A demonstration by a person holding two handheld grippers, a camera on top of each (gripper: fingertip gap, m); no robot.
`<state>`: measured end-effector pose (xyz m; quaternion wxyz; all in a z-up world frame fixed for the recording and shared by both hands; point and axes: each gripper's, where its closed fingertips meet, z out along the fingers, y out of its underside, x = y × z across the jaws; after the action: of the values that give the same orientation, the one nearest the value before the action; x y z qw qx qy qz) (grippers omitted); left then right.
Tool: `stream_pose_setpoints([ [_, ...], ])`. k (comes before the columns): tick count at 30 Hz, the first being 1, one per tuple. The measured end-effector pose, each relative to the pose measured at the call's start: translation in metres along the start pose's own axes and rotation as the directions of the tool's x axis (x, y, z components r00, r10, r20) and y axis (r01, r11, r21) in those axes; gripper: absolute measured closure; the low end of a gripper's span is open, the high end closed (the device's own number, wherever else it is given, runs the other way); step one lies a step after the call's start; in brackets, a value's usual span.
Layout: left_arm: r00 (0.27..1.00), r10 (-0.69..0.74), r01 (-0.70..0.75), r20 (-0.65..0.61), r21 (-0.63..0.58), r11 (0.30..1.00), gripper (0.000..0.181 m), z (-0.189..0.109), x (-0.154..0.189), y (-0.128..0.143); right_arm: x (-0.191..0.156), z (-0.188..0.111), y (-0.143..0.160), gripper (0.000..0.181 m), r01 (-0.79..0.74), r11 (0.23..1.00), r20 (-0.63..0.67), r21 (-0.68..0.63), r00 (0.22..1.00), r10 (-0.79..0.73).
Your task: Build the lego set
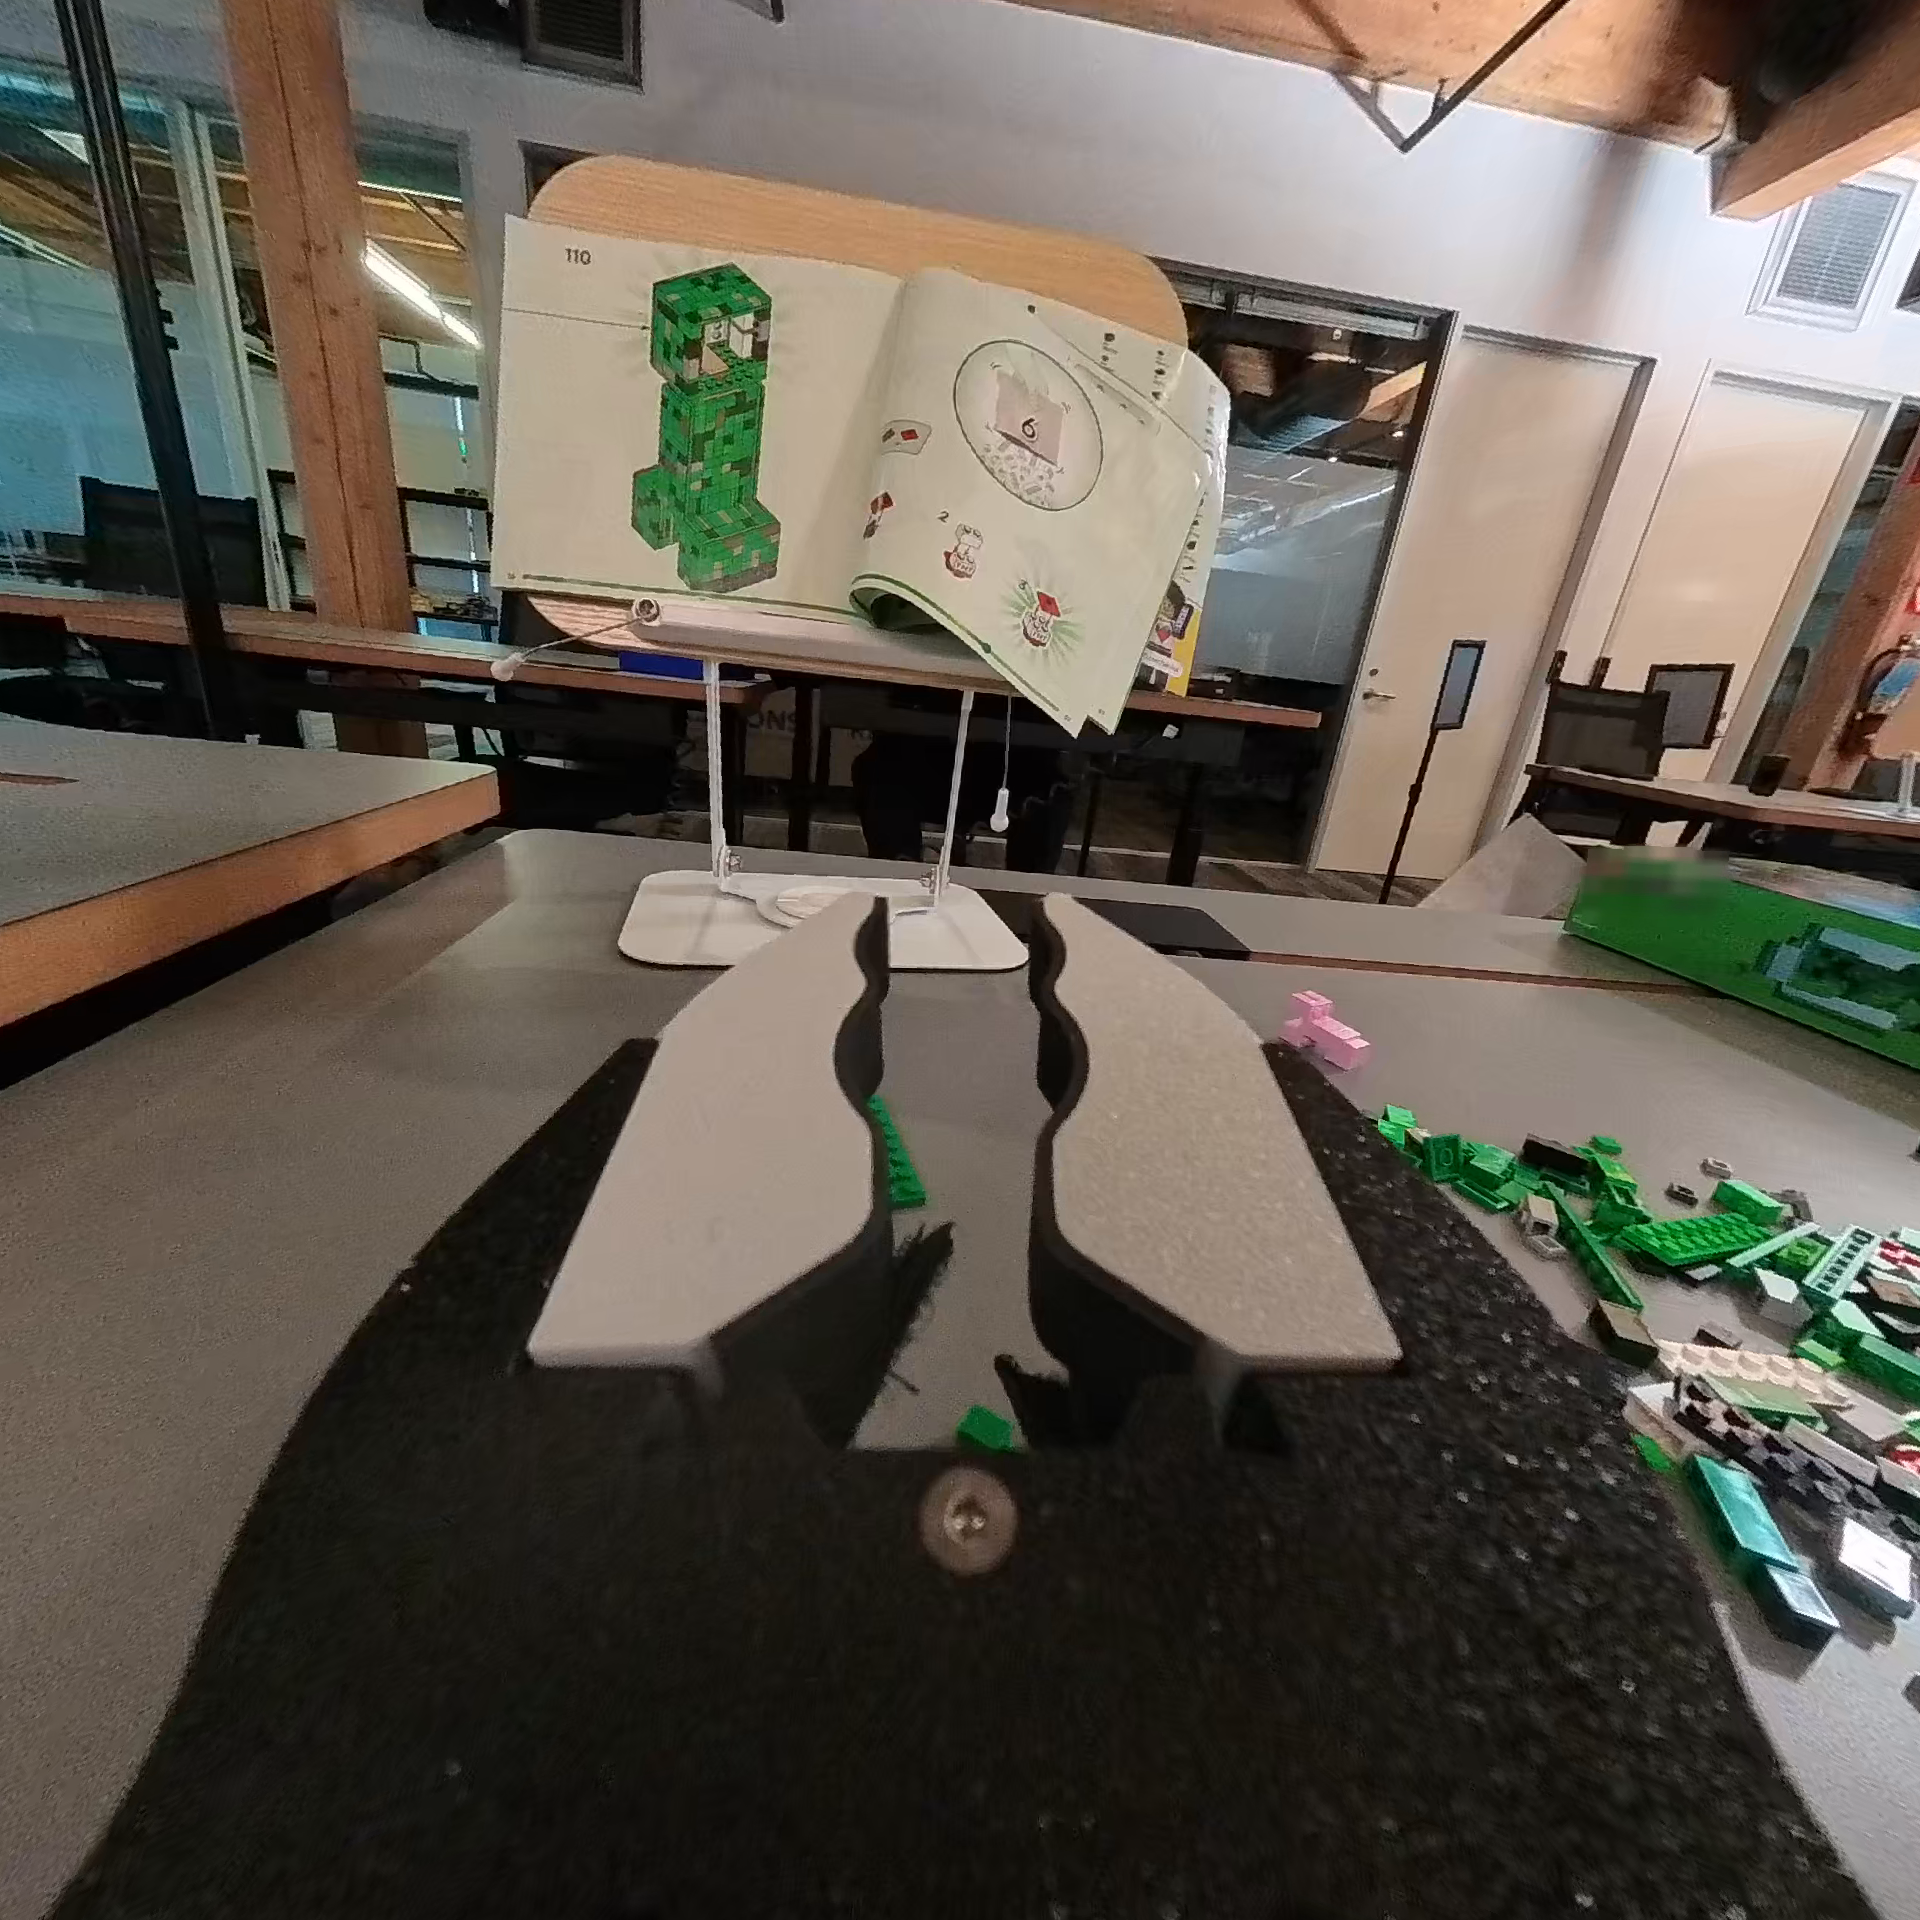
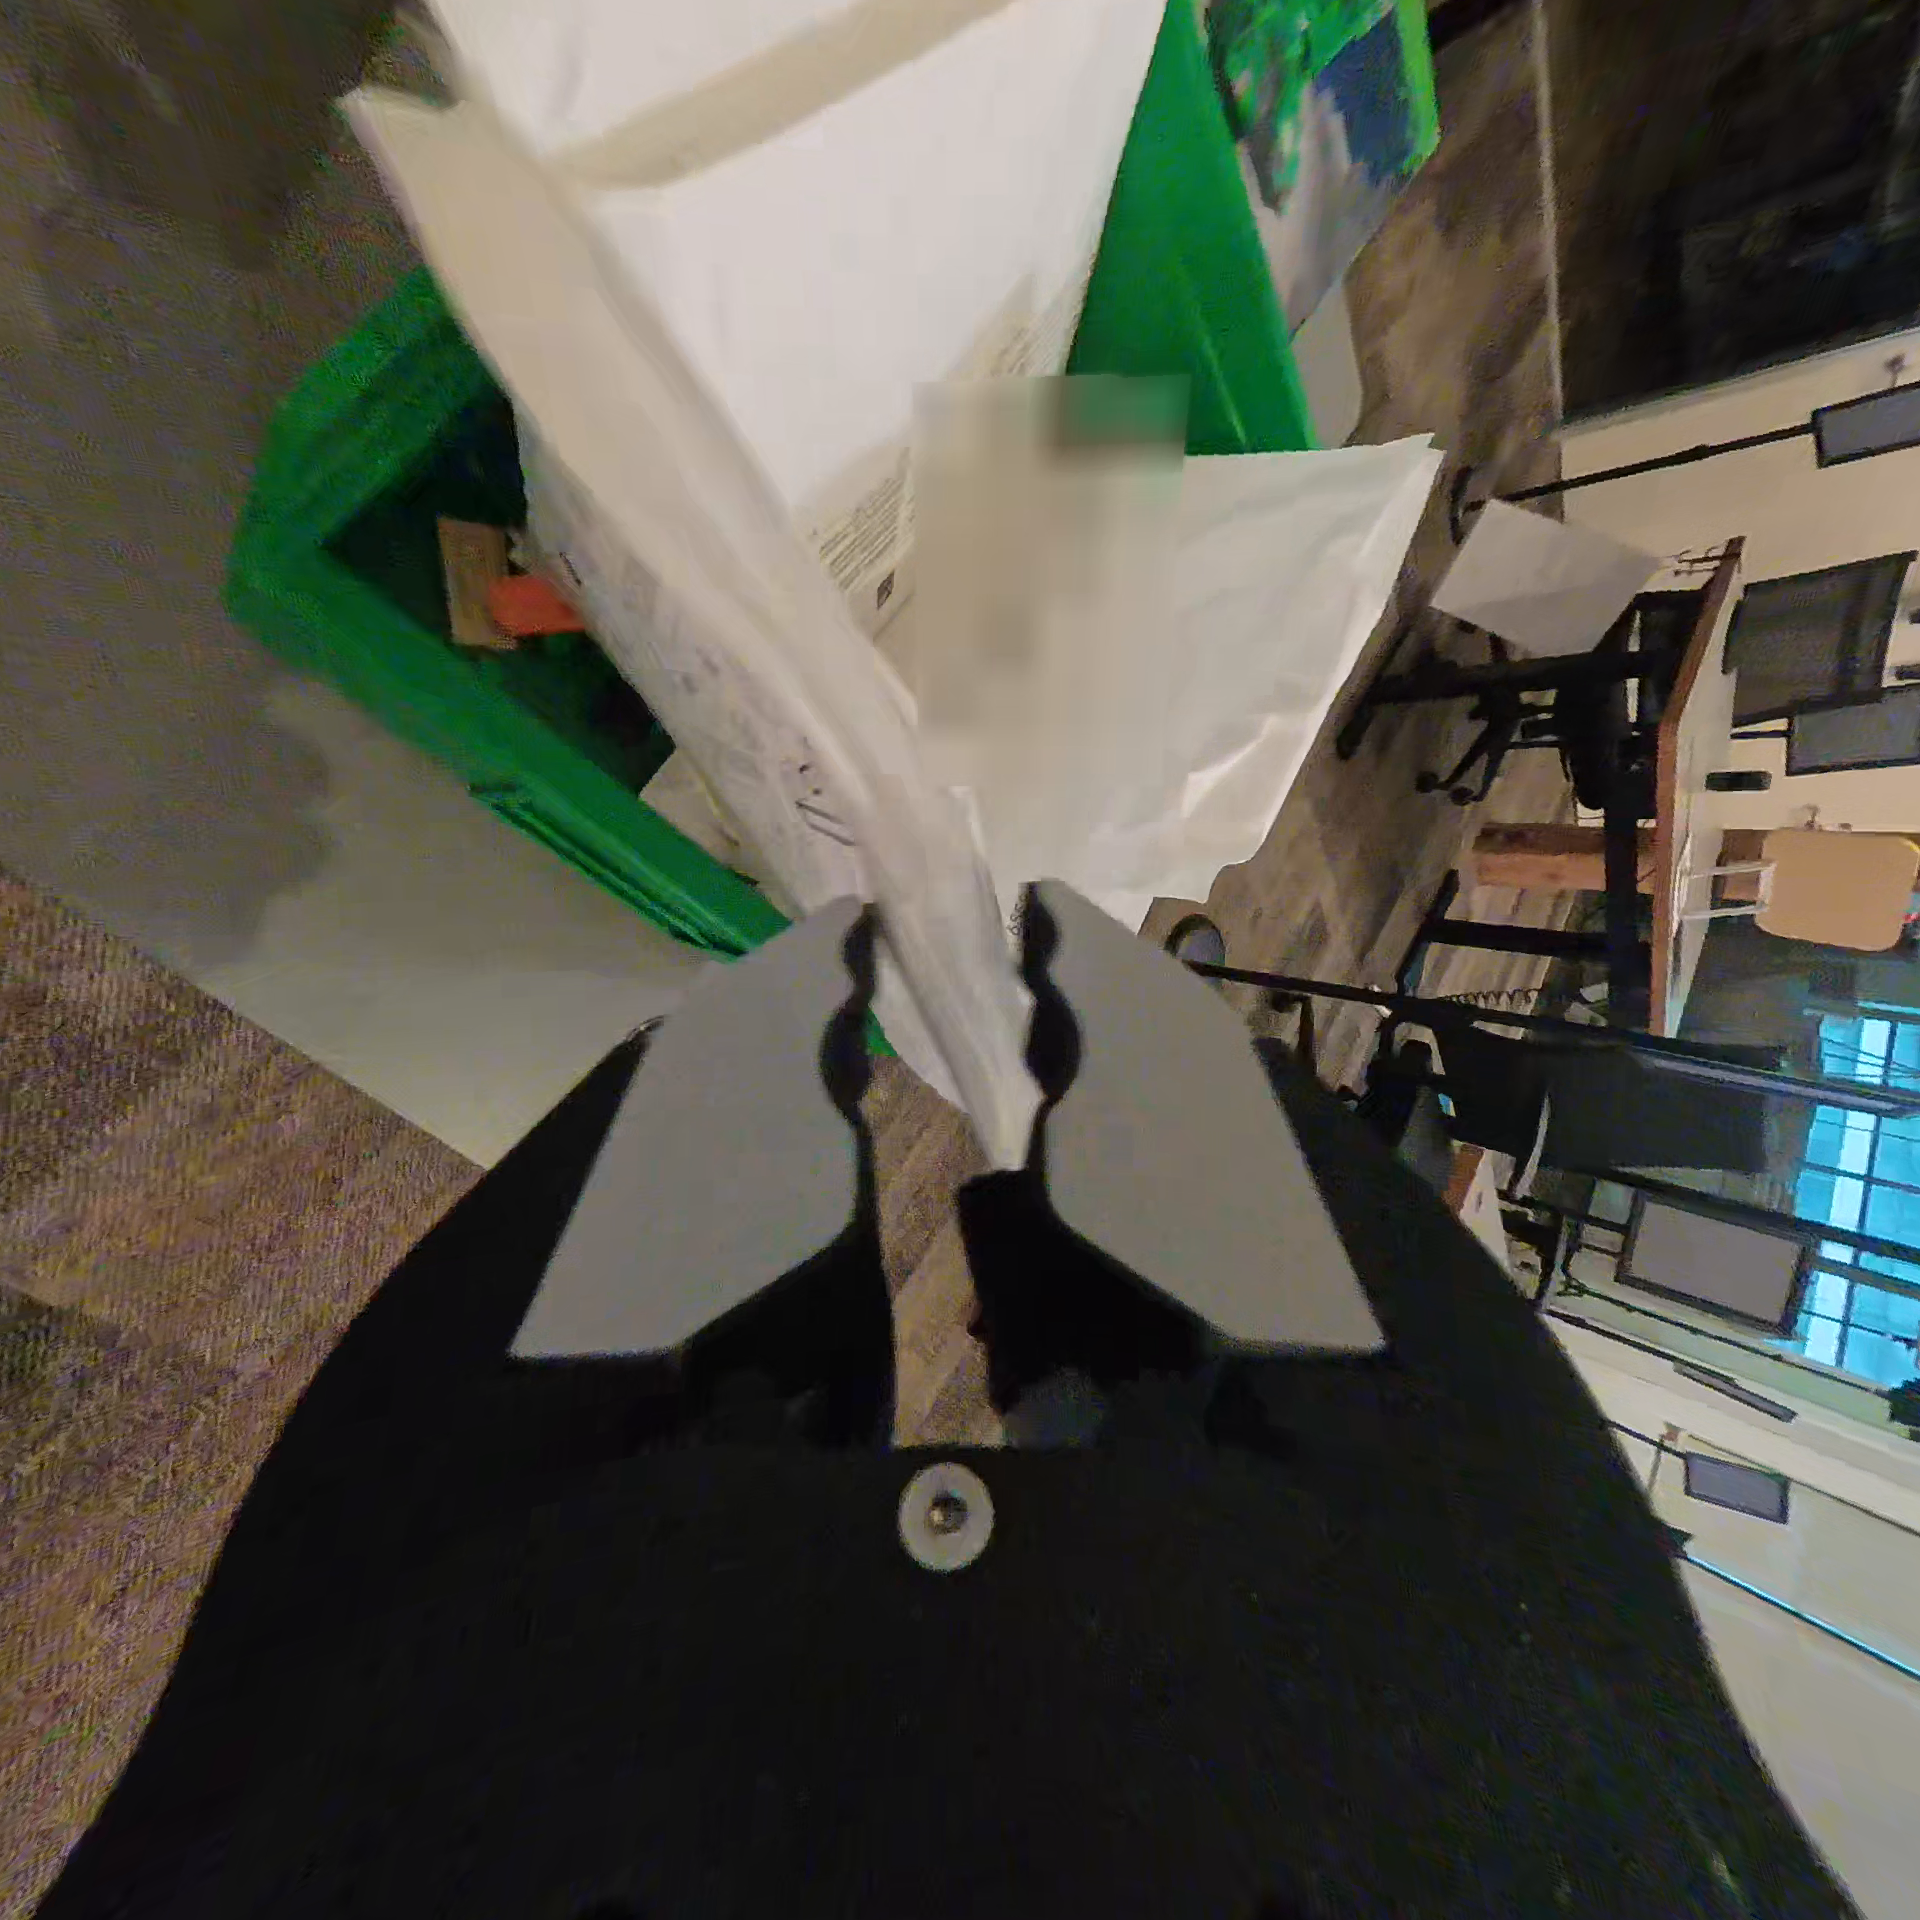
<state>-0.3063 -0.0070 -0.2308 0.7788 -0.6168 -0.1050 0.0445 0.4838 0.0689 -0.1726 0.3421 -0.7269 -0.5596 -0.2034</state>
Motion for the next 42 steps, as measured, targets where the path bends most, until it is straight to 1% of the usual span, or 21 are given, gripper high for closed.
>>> stream_pose_setpoints([
  [1,1.000,-0.001,0.001,-0.001,0.000,1.000,0.157,0.000,0.000,0.000,0.001,0.000,0.002,0.168,0.017,1.000,-0.001,-0.019,1.000,-0.017],
  [4,1.000,-0.005,0.005,-0.004,0.000,1.000,0.157,0.000,0.000,0.000,0.028,-0.019,0.002,0.178,-0.045,0.999,-0.085,-0.028,0.995,0.042],
  [6,1.000,-0.009,0.009,-0.007,0.001,1.000,0.158,0.000,0.001,0.000,0.062,-0.046,-0.008,0.178,-0.204,0.977,-0.174,0.070,0.961,0.213],
  [7,1.000,-0.011,0.011,-0.007,0.001,1.000,0.158,0.000,0.001,0.000,0.077,-0.059,-0.015,0.178,-0.289,0.948,-0.185,0.135,0.932,0.310],
  [9,1.000,-0.014,0.014,-0.010,0.003,1.000,0.158,-0.001,0.001,0.000,0.098,-0.075,-0.035,0.179,-0.372,0.888,-0.180,0.270,0.886,0.426],
  [10,1.000,-0.015,0.015,-0.011,0.004,1.000,0.159,-0.001,0.001,0.000,0.107,-0.076,-0.043,0.179,-0.402,0.862,-0.201,0.308,0.858,0.472],
  [12,1.000,-0.016,0.016,-0.011,0.004,1.000,0.159,-0.001,0.001,-0.001,0.113,-0.063,-0.054,0.178,-0.449,0.840,-0.248,0.306,0.814,0.525],
  [15,1.000,-0.020,0.020,-0.012,0.008,1.000,0.159,-0.001,0.001,-0.001,0.101,-0.028,-0.066,0.178,-0.444,0.863,-0.323,0.240,0.802,0.503],
  [17,1.000,-0.023,0.023,-0.010,0.008,1.000,0.160,-0.001,0.000,-0.001,0.100,-0.027,-0.074,0.178,-0.442,0.854,-0.361,0.274,0.776,0.517],
  [18,1.000,-0.025,0.025,-0.008,0.008,1.000,0.160,-0.001,0.000,-0.001,0.102,-0.035,-0.080,0.178,-0.457,0.826,-0.344,0.329,0.757,0.556],
  [21,1.000,-0.025,0.025,-0.007,0.009,1.000,0.160,-0.002,0.000,-0.001,0.118,-0.085,-0.093,0.179,-0.465,0.730,-0.306,0.501,0.694,0.651],
  [23,1.000,-0.026,0.026,-0.008,0.009,1.000,0.160,-0.002,0.000,-0.001,0.130,-0.108,-0.094,0.179,-0.450,0.715,-0.333,0.536,0.666,0.668],
  [24,1.000,-0.026,0.027,-0.009,0.008,1.000,0.160,-0.001,0.000,-0.001,0.133,-0.111,-0.093,0.179,-0.451,0.722,-0.355,0.525,0.655,0.667],
  [26,0.999,-0.029,0.029,-0.013,0.008,1.000,0.161,-0.001,0.000,-0.001,0.135,-0.104,-0.092,0.179,-0.473,0.715,-0.357,0.515,0.640,0.680],
  [27,0.999,-0.030,0.030,-0.015,0.007,1.000,0.161,-0.001,0.000,-0.001,0.132,-0.097,-0.093,0.179,-0.498,0.686,-0.327,0.530,0.627,0.707],
  [30,0.999,-0.027,0.027,-0.016,0.004,1.000,0.161,-0.001,0.001,-0.001,0.115,-0.068,-0.092,0.179,-0.610,0.534,-0.175,0.585,0.549,0.817],
  [32,1.000,-0.028,0.028,-0.013,0.007,1.000,0.161,-0.002,0.001,-0.001,0.098,-0.040,-0.081,0.179,-0.693,0.450,-0.116,0.563,0.473,0.873],
  [34,0.999,-0.034,0.035,-0.012,0.010,0.999,0.161,-0.002,0.000,-0.001,0.080,-0.009,-0.061,0.179,-0.770,0.425,-0.146,0.476,0.407,0.902],
  [36,0.999,-0.041,0.041,-0.017,0.009,0.999,0.161,-0.002,0.000,-0.001,0.061,0.013,-0.041,0.179,-0.819,0.440,-0.231,0.369,0.377,0.897],
  [38,0.999,-0.045,0.045,-0.022,0.007,0.999,0.162,-0.002,0.000,-0.001,0.044,0.028,-0.036,0.179,-0.832,0.474,-0.258,0.289,0.409,0.875],
  [42,0.998,-0.050,0.050,-0.028,0.006,0.999,0.162,-0.001,0.001,-0.001,0.013,0.057,-0.059,0.176,-0.767,0.625,-0.144,0.146,0.608,0.781],
])
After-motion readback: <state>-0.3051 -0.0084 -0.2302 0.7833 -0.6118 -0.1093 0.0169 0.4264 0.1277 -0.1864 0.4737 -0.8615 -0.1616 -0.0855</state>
